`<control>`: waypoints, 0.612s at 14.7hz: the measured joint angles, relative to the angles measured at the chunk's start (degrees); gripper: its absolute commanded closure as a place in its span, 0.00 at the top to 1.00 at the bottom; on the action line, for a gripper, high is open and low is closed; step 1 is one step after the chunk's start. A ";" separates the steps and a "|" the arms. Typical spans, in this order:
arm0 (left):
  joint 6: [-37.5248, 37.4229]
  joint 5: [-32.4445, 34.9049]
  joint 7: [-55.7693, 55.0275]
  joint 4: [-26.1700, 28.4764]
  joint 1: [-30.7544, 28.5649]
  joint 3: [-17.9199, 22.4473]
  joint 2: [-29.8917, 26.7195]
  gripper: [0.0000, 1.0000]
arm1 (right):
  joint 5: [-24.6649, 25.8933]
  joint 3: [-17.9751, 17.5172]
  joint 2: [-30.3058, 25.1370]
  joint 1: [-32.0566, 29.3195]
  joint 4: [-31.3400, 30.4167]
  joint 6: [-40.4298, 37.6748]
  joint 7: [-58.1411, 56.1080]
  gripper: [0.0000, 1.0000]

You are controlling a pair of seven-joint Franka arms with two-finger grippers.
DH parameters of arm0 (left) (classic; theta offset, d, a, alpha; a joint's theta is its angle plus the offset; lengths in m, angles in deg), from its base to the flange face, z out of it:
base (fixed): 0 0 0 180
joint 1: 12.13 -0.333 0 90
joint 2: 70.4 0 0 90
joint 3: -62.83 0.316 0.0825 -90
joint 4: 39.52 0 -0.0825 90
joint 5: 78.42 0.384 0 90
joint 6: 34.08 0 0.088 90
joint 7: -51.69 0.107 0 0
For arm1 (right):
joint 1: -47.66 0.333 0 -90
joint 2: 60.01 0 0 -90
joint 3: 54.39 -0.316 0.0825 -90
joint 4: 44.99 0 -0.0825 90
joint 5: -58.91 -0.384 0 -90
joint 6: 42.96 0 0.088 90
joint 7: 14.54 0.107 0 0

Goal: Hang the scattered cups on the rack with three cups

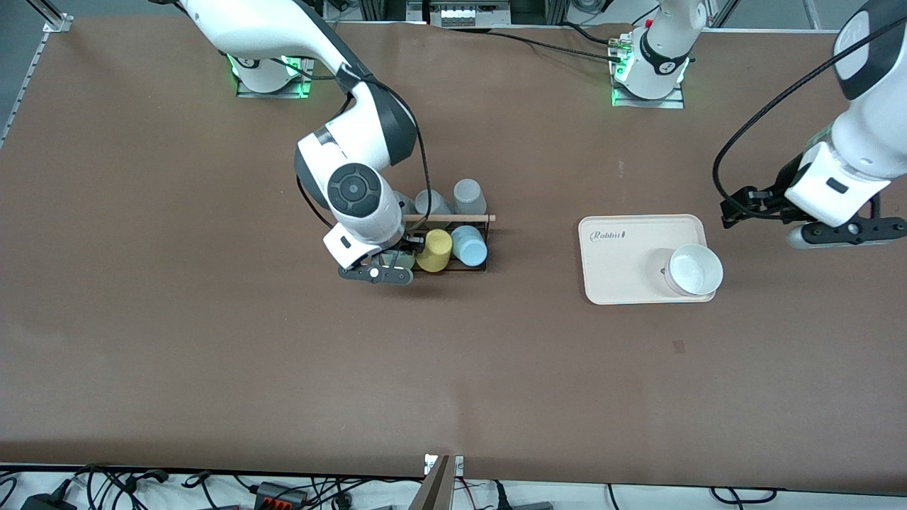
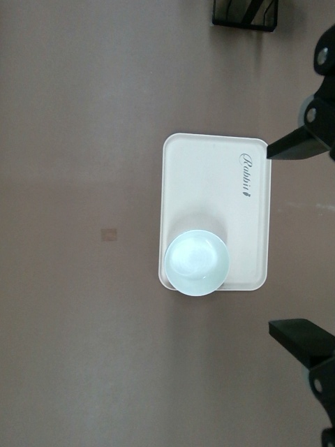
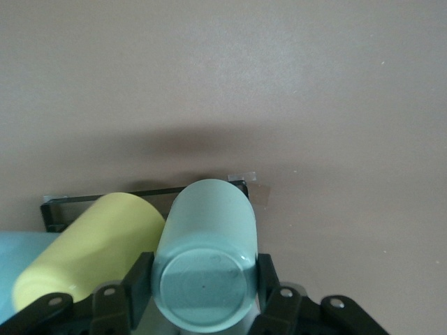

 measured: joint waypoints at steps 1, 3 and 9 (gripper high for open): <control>-0.08 0.00 0.01 -0.42 0.01 0.00 0.01 1.00 | 0.13 0.00 0.05 0.05 -0.07 0.70 0.00 0.37; -1.20 0.00 0.06 -0.76 0.03 -0.07 0.04 1.00 | 0.15 0.01 0.01 0.09 -0.12 0.70 0.00 1.00; -3.48 0.00 0.06 -0.91 0.00 -0.70 0.07 1.00 | 0.28 1.29 -1.73 -0.69 0.42 0.85 -0.12 1.00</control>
